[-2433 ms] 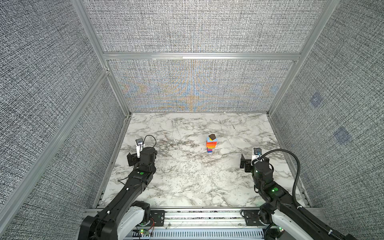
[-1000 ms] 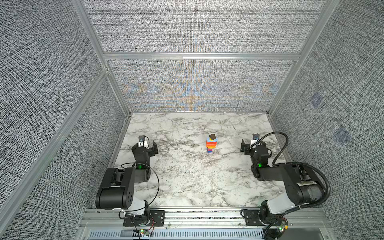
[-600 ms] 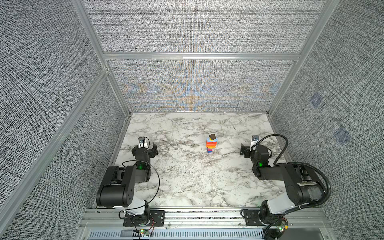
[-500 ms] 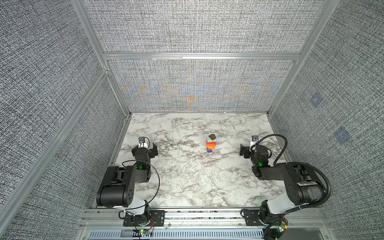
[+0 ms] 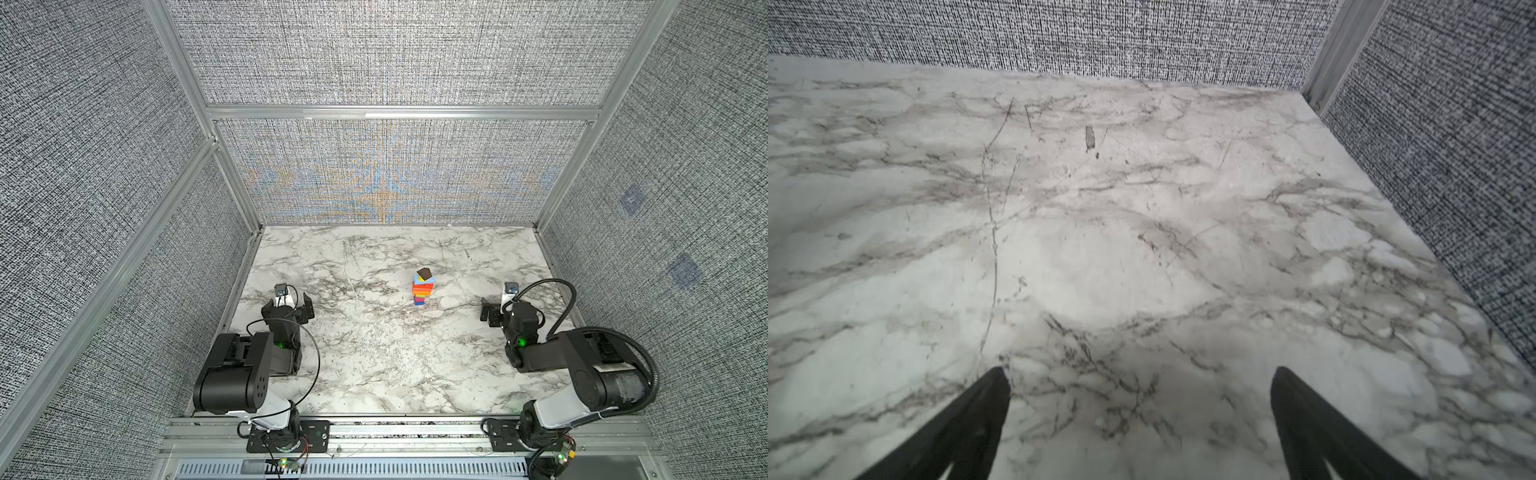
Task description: Build the wood block tower
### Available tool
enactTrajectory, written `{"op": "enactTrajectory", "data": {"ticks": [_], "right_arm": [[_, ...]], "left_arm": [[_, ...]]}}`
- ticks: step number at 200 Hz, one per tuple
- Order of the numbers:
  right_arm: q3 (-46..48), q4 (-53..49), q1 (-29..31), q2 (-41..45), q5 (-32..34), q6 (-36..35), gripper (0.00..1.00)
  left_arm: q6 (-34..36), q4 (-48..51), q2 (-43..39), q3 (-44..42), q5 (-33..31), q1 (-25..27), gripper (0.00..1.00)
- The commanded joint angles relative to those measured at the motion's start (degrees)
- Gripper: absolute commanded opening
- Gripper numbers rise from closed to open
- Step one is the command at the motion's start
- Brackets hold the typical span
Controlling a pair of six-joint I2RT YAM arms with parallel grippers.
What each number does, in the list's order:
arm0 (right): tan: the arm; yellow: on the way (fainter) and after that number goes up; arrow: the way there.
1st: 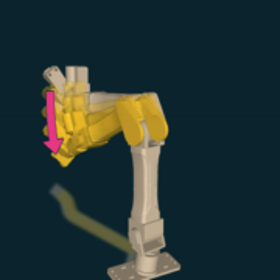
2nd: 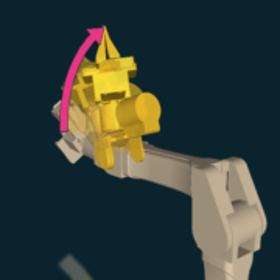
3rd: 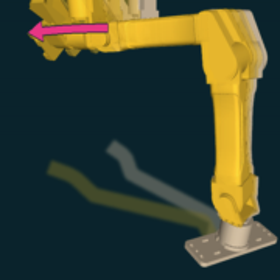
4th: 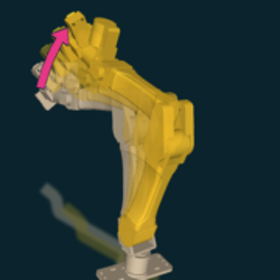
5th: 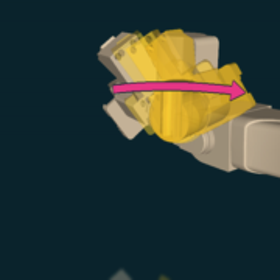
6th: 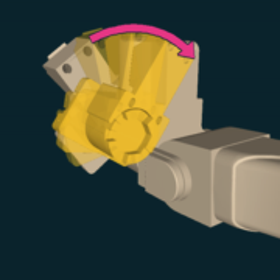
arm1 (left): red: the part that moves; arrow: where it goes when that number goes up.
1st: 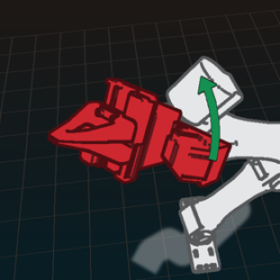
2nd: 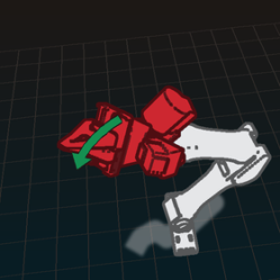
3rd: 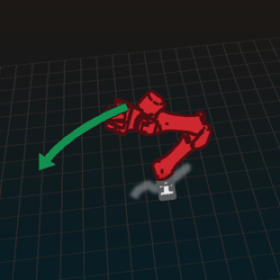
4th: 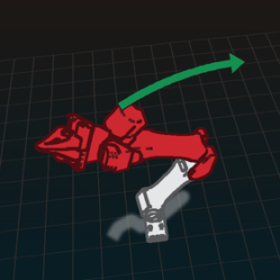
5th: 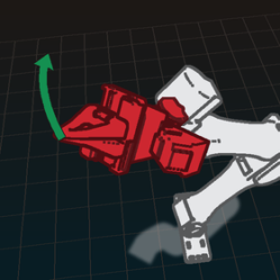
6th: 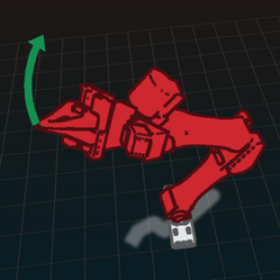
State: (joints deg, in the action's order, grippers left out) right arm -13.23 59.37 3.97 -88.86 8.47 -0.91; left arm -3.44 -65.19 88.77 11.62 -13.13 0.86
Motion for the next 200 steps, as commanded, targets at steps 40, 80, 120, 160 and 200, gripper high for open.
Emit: {"op": "enactTrajectory", "data": {"ticks": [40,80,120,160,200], "right_arm": [[-8.82,-8.85,0.12,0.42,1.13,0.27,0.99],[-9.05,-8.40,0.22,-0.16,0.41,0.05,0.99],[-7.02,-5.55,0.22,0.63,0.81,0.04,0.99],[4.54,18.95,0.13,-1.97,3.18,1.18,0.99],[-2.26,4.18,0.24,0.37,1.86,0.56,0.99]], "left_arm": [[0.45,1.27,-0.75,3.69,2.53,0.02,0.99],[1.51,11.62,-2.01,8.09,4.31,0.28,0.99],[1.60,8.49,-0.96,7.38,4.45,0.23,0.99],[-0.06,-13.71,-0.36,-5.11,3.47,0.02,0.99],[2.24,7.37,-1.11,6.52,6.83,-0.19,0.99]]}}
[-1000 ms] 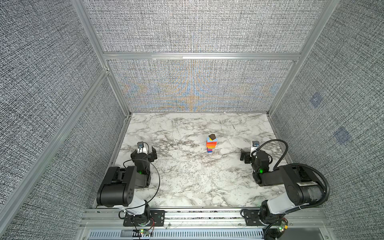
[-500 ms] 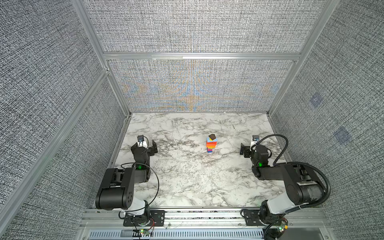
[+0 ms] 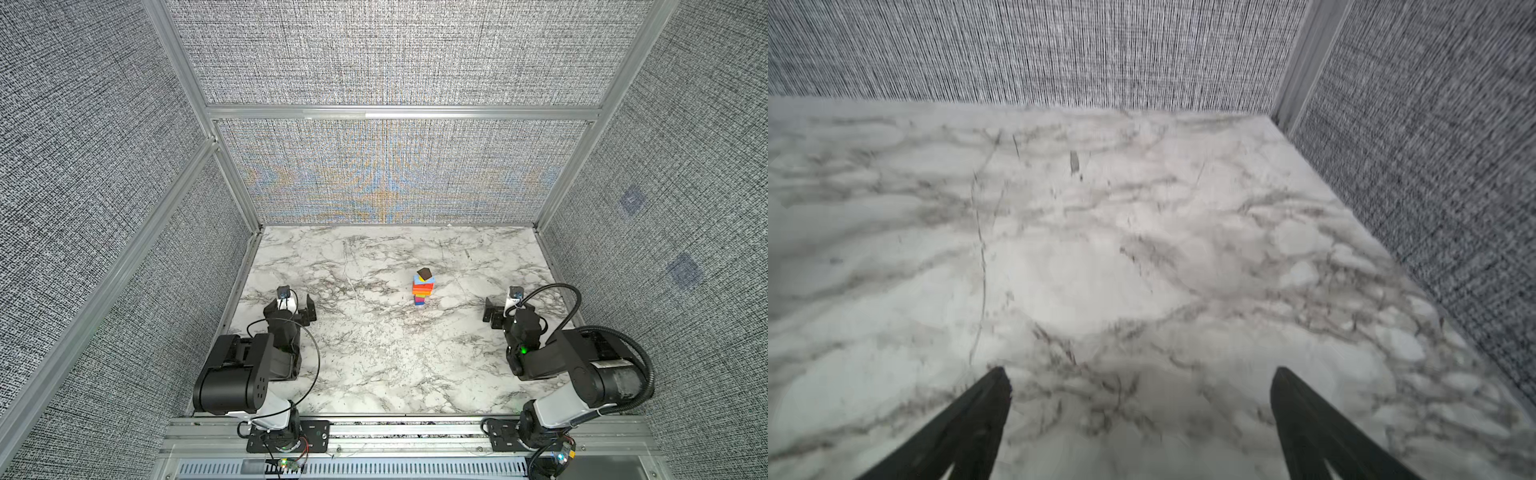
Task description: Build the wood block tower
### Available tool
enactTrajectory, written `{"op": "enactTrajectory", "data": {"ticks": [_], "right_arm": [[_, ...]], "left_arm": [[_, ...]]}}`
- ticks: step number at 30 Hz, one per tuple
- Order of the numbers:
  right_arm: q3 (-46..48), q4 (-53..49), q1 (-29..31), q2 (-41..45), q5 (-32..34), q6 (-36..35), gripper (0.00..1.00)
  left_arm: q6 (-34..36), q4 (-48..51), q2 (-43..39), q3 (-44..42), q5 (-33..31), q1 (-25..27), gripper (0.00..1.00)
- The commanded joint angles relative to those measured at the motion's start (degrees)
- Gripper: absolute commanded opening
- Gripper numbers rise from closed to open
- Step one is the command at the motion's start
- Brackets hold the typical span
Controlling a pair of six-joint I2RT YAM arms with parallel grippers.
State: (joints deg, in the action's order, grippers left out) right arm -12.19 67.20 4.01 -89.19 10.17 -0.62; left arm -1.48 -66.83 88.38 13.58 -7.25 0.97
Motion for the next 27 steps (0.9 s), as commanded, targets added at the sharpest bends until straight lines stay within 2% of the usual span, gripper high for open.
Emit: {"op": "enactTrajectory", "data": {"ticks": [1,4,9,11,15,16,20,24,25,27], "right_arm": [[-3.56,-4.09,0.20,0.65,0.13,0.19,0.99],[-10.13,-16.25,0.69,0.53,-4.06,-2.05,0.99],[-9.17,-15.56,0.23,1.06,-6.06,-2.26,0.99],[-6.20,-10.34,0.42,1.12,-5.15,-2.22,0.99],[3.47,11.82,0.31,-1.94,-0.32,-0.25,0.99],[4.04,12.56,0.36,-2.50,0.35,-0.10,0.99],[0.40,3.04,0.45,-0.09,-1.52,-0.60,0.99],[-5.83,-9.08,0.68,0.68,-4.29,-2.18,0.99],[-7.94,-13.44,0.69,0.87,-6.98,-3.27,0.99],[-8.90,-15.14,0.66,1.05,-6.82,-3.09,0.99]], "left_arm": [[0.17,9.62,-0.78,4.76,0.89,-0.33,0.99],[-0.27,13.00,-1.44,6.21,0.45,-0.32,0.99],[-0.07,10.58,-0.67,5.61,0.43,-0.30,0.99],[-0.10,8.20,-0.81,4.14,0.04,-0.31,0.99],[-1.59,-12.28,1.16,-5.51,-2.36,-0.28,0.99],[-1.35,-12.45,1.37,-5.42,-2.58,-0.27,0.99],[-0.22,-3.68,0.59,-0.92,-0.49,-0.25,0.99],[-0.27,11.23,-0.51,6.08,-0.24,-0.29,0.99],[-0.48,12.54,-1.40,5.90,-0.35,-0.23,0.99],[-0.33,11.90,-1.51,5.56,-0.14,-0.30,0.99]]}}
